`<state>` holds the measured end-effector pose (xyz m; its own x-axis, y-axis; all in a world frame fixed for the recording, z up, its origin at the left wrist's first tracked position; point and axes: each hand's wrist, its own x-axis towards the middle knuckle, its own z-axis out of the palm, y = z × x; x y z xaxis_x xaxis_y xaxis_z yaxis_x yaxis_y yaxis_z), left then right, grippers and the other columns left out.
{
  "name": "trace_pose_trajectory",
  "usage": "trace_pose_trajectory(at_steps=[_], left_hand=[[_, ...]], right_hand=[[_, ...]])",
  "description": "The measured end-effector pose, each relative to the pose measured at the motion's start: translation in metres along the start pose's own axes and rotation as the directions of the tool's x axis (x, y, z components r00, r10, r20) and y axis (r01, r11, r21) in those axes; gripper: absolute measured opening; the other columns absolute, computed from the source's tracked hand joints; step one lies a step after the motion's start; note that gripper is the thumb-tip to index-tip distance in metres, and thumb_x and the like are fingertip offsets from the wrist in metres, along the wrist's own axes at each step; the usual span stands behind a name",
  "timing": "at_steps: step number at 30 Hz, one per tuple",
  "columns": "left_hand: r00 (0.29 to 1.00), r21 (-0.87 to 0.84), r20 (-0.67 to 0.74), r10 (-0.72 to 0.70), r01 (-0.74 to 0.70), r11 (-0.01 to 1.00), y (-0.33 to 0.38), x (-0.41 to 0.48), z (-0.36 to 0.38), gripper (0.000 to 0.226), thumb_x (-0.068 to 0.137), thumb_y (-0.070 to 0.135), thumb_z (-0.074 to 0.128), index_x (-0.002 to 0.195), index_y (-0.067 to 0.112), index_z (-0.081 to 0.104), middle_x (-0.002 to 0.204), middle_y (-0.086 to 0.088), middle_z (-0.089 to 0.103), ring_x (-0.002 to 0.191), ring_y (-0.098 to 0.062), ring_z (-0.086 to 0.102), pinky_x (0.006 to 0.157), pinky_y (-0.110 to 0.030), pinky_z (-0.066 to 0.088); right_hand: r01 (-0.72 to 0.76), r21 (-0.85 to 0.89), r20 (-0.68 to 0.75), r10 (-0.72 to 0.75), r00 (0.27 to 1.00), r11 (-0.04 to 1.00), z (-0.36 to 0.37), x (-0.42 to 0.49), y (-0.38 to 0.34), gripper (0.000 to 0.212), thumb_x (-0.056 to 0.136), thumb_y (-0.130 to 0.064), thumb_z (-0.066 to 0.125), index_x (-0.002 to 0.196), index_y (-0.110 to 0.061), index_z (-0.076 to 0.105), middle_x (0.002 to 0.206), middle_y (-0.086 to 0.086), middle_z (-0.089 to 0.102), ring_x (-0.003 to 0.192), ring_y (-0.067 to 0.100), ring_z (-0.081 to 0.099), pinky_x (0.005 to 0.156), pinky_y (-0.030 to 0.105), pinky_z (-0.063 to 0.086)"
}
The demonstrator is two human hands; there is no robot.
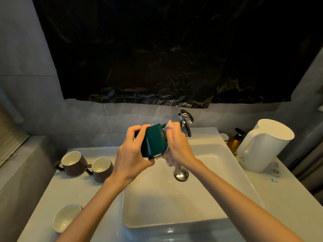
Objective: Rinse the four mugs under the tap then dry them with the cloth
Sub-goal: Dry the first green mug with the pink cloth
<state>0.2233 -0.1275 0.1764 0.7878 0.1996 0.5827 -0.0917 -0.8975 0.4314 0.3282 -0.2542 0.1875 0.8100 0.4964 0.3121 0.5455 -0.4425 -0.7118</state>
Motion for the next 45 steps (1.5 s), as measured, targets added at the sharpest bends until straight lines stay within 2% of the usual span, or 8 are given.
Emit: trace_pose_trajectory(at_steps=[5,9,12,18,24,28,39,45], left_hand=[[0.997,-0.032,-0.037,-0.064,0.063,0.998,0.000,-0.001,0.001,0.101,0.050,0.021,0.089,0.137,0.019,0.040,0.126,0.002,0.038,0.100,0.000,0.040,0.071,-0.003,0.041],[0.987,-0.098,-0.068,-0.146,0.139,0.985,-0.001,-0.003,0.003,0.098,0.049,0.022,0.089,0.135,0.016,0.043,0.123,0.002,0.041,0.101,0.002,0.041,0.069,0.004,0.038],[0.979,-0.116,-0.086,-0.186,0.176,0.978,-0.001,-0.001,0.002,0.097,0.049,0.023,0.089,0.135,0.019,0.043,0.121,0.004,0.042,0.098,0.004,0.039,0.067,0.002,0.037],[0.974,-0.122,-0.073,-0.217,0.207,0.971,0.000,0.009,-0.009,0.095,0.053,0.028,0.088,0.136,0.024,0.041,0.122,0.012,0.038,0.102,0.004,0.041,0.069,0.003,0.033],[0.986,-0.052,-0.035,-0.165,0.163,0.985,-0.003,0.013,-0.014,0.097,0.054,0.020,0.087,0.138,0.023,0.040,0.129,0.008,0.040,0.105,0.004,0.039,0.067,-0.001,0.032],[0.998,0.002,0.006,-0.066,0.066,0.998,-0.002,0.012,-0.013,0.096,0.054,0.021,0.085,0.139,0.019,0.040,0.128,0.005,0.041,0.105,-0.007,0.048,0.071,-0.014,0.041],[0.991,-0.039,0.017,-0.129,0.130,0.991,-0.011,0.009,-0.014,0.096,0.052,0.023,0.087,0.136,0.022,0.040,0.126,0.008,0.041,0.100,-0.004,0.046,0.070,-0.006,0.037],[0.998,-0.005,0.048,-0.049,0.049,0.999,-0.004,0.012,-0.012,0.093,0.055,0.023,0.085,0.136,0.023,0.040,0.127,0.008,0.039,0.101,-0.010,0.052,0.073,-0.027,0.054]], right_hand=[[0.053,0.133,-0.114,-0.038,0.993,0.990,0.010,-0.010,-0.002,0.024,0.105,-0.024,0.033,0.111,-0.004,0.046,0.096,-0.004,0.051,0.088,0.004,0.054,0.070,0.013,0.049],[0.021,0.271,-0.044,-0.010,0.999,0.962,0.007,-0.018,-0.007,0.019,0.105,-0.030,0.033,0.113,-0.015,0.042,0.081,0.013,0.055,0.060,0.011,0.056,0.048,0.023,0.047],[-0.002,0.379,-0.053,0.024,0.998,0.925,0.003,-0.027,-0.011,0.017,0.104,-0.022,0.038,0.113,-0.009,0.046,0.081,-0.002,0.048,0.059,-0.004,0.055,0.049,0.013,0.043],[0.274,0.004,-0.251,-0.264,0.931,0.962,-0.001,-0.030,0.018,0.019,0.092,-0.013,0.063,0.110,-0.013,0.068,0.101,-0.004,0.053,0.093,-0.005,0.051,0.074,0.010,0.045],[0.360,0.052,-0.279,-0.332,0.901,0.932,-0.034,-0.004,-0.007,0.022,0.093,-0.016,0.063,0.113,-0.016,0.072,0.105,-0.005,0.067,0.098,-0.003,0.057,0.080,0.010,0.046],[0.430,-0.030,-0.028,-0.431,0.902,0.902,-0.027,0.010,-0.020,0.035,0.096,-0.007,0.053,0.129,-0.016,0.061,0.132,-0.002,0.060,0.120,0.008,0.050,0.103,0.016,0.034],[0.631,-0.083,0.036,-0.630,0.775,0.771,-0.007,-0.023,0.013,0.044,0.083,0.008,0.064,0.121,-0.013,0.067,0.131,0.003,0.061,0.119,0.022,0.053,0.101,0.028,0.044],[0.483,-0.099,-0.043,-0.489,0.871,0.870,-0.009,0.006,-0.004,0.044,0.093,0.001,0.052,0.132,-0.017,0.059,0.136,-0.002,0.057,0.116,0.023,0.054,0.102,0.027,0.040]])
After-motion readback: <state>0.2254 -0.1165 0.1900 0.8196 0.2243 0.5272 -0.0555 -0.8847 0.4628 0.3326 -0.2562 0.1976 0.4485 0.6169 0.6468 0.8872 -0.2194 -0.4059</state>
